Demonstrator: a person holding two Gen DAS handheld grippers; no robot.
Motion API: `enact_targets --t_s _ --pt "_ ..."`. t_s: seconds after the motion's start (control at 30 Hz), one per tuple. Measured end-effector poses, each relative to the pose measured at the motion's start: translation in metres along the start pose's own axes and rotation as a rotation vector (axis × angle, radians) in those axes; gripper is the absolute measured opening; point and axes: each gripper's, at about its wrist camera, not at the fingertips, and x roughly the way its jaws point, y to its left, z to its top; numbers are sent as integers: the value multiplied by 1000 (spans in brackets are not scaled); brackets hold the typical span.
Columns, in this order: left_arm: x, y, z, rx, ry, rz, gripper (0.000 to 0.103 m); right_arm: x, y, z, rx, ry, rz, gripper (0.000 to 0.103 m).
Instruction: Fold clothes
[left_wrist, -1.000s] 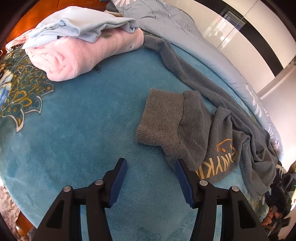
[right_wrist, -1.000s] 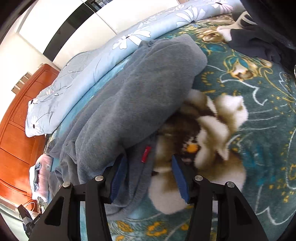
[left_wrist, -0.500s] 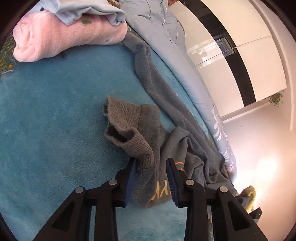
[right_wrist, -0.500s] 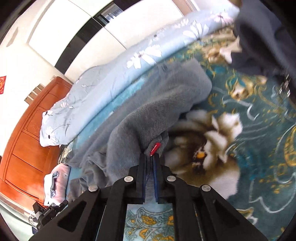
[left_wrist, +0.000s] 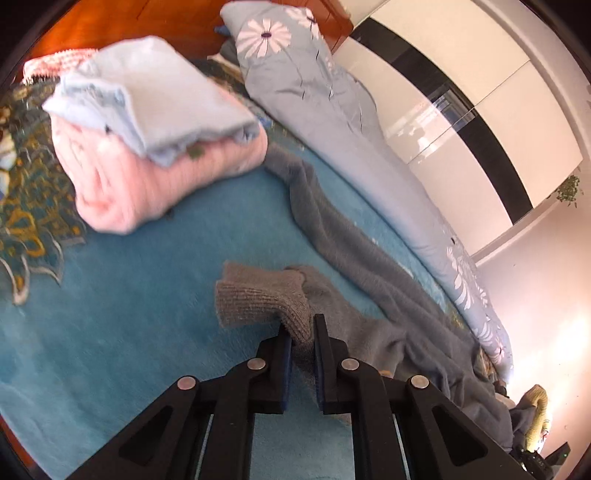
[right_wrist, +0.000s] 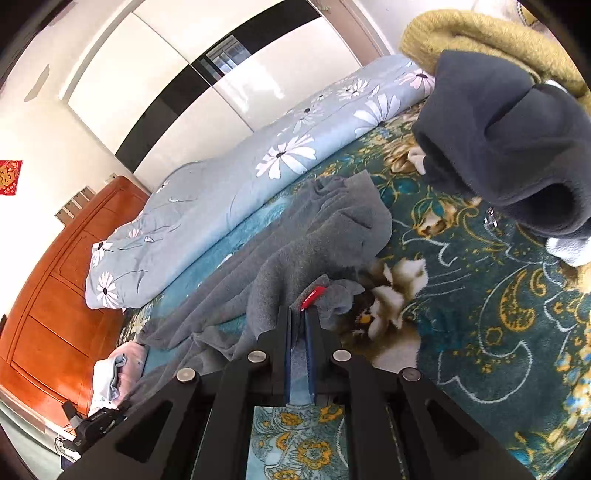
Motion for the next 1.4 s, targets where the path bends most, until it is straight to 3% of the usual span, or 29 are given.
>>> enact_targets --t_s 0.1,0.2,0.3,0.4,0.53,0.67,0.7,1.07,1.17,1.4 --pt "-37 12 21 28 -84 24 10 -30 0 -8 -29 -27 23 3" --pt "-59 37 32 46 -135 103 10 -53 6 -28 -114 -35 54 1" --pt "-58 59 33 30 -110 144 10 -50 1 -48 -172 18 -22 1" --pt "-49 67 27 27 -88 161 11 -41 -28 -50 -78 35 -40 1" --pt "-44 68 16 33 -64 165 11 -31 -75 -43 154 8 -64 2" --pt "-41 65 14 40 -56 166 11 -13 -118 -38 431 -4 22 44" --pt "-41 66 14 36 -53 168 11 -8 -125 -37 484 -6 44 47" --pt "-33 79 12 2 -32 157 12 58 -125 -22 639 36 136 46" --pt "-34 86 14 -16 -32 145 12 55 -114 -12 583 18 121 14" --pt "-36 92 13 -24 -17 94 12 -34 -53 34 191 -188 -26 9"
